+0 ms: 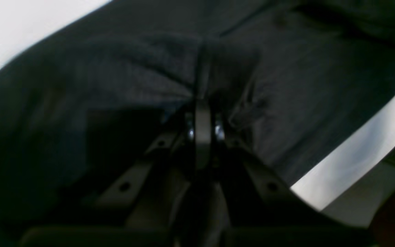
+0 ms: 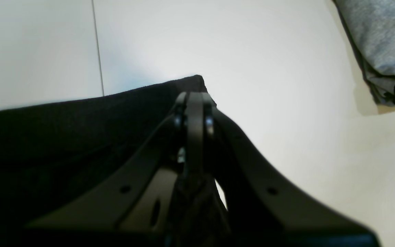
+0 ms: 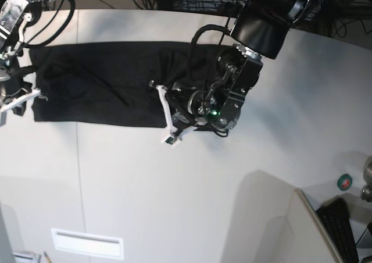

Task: Layout the t-shirt on the table in an organized manner, then fold the t-shirt properly
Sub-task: 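Press and adjust the folded strip with the left gripper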

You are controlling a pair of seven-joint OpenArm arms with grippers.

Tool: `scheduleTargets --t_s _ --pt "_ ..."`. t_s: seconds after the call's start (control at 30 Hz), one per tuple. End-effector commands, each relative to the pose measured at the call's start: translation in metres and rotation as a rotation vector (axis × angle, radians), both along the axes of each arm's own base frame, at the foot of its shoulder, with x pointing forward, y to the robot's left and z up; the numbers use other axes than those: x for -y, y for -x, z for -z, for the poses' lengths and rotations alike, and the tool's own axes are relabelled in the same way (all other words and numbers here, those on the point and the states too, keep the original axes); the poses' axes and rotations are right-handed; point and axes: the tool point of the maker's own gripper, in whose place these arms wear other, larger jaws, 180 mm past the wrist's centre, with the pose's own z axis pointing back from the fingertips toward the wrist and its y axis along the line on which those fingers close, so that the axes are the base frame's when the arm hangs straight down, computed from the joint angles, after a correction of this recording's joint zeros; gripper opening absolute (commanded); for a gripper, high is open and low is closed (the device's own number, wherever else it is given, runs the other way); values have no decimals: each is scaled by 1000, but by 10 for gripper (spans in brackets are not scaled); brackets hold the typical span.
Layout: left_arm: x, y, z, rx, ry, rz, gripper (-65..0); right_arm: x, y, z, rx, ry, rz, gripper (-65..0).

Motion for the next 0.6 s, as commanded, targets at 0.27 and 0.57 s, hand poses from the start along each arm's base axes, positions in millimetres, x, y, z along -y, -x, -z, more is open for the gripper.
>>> scheduleTargets --t_s 0.27,0.57 --pt "57 -49 -50 129 143 -2 -650 3 -9 -14 51 18 -7 -650" --pt "20 -31 -39 145 95 -9 -650 5 -8 -13 50 18 -3 -650"
